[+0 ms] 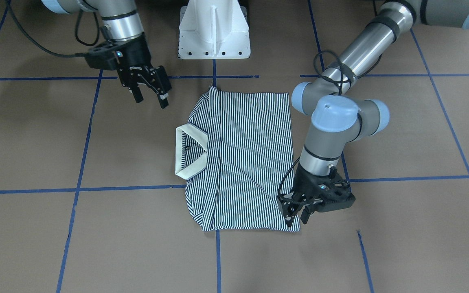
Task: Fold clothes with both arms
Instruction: 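Press the right gripper onto the collar while the left gripper draws back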
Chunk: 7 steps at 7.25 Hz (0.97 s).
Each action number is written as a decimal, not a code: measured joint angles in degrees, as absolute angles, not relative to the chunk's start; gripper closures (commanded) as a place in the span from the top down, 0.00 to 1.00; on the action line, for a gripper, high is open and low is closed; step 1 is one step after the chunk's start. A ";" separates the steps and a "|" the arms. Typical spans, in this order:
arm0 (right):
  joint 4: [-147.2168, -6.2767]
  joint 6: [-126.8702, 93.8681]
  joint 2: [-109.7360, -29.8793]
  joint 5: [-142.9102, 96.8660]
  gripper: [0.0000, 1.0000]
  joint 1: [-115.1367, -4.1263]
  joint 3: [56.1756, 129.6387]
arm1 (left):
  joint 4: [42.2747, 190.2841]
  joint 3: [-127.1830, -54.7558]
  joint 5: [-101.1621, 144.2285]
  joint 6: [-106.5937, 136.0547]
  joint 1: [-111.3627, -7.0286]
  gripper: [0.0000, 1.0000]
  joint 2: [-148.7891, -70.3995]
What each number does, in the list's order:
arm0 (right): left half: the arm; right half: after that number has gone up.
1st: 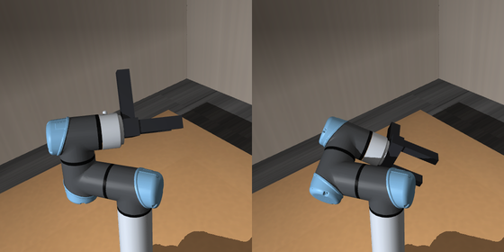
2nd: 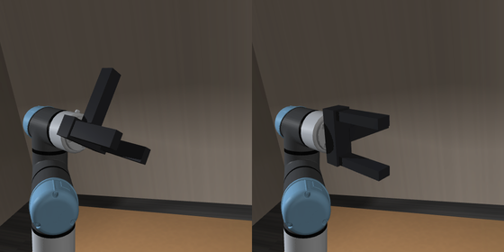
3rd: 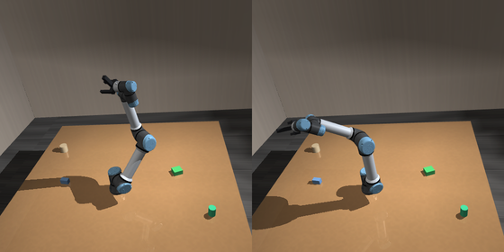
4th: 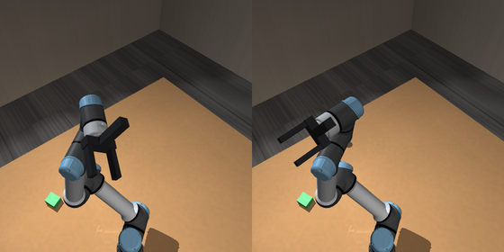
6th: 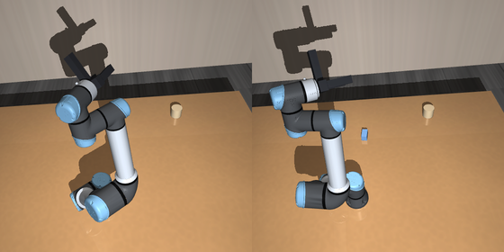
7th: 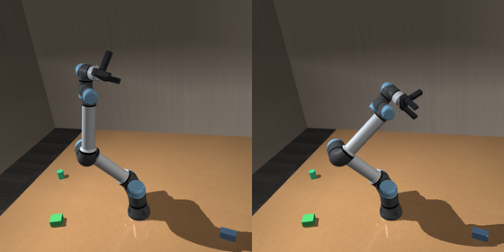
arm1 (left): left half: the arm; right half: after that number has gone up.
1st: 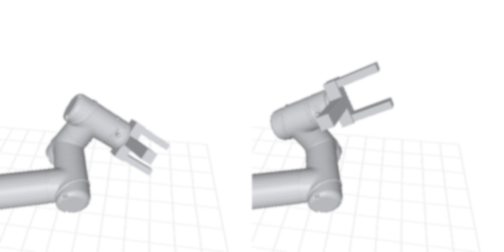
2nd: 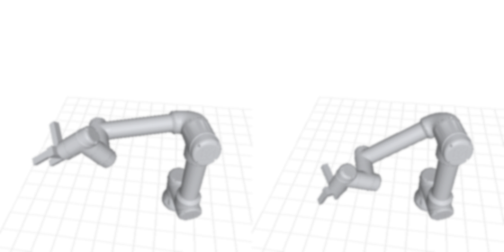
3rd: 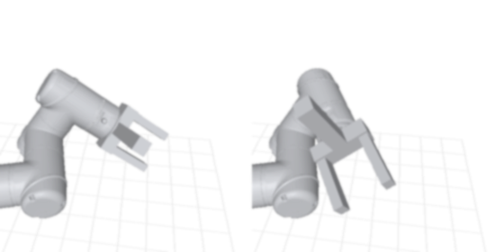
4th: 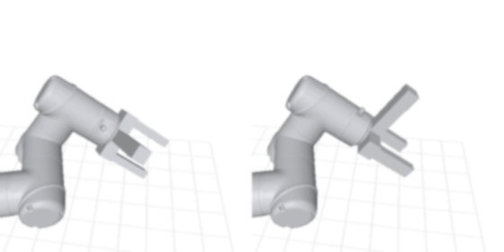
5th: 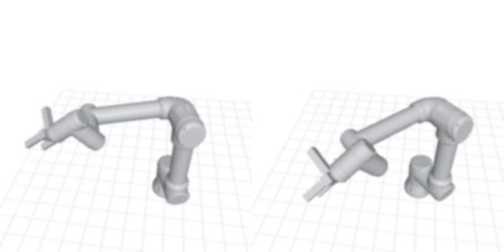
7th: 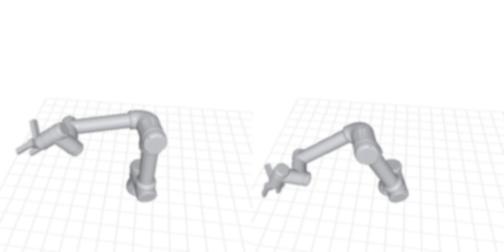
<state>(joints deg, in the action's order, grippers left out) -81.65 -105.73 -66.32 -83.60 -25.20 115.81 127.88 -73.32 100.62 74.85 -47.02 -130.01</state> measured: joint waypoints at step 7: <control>-90.60 -77.26 -49.59 -101.96 1.00 -21.18 95.82 | 127.63 -88.73 106.94 74.93 -48.94 0.51 -119.31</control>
<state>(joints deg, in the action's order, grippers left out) -90.60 -77.26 -49.59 -101.96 -21.18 95.82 127.63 -88.73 106.94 74.93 -48.94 -119.31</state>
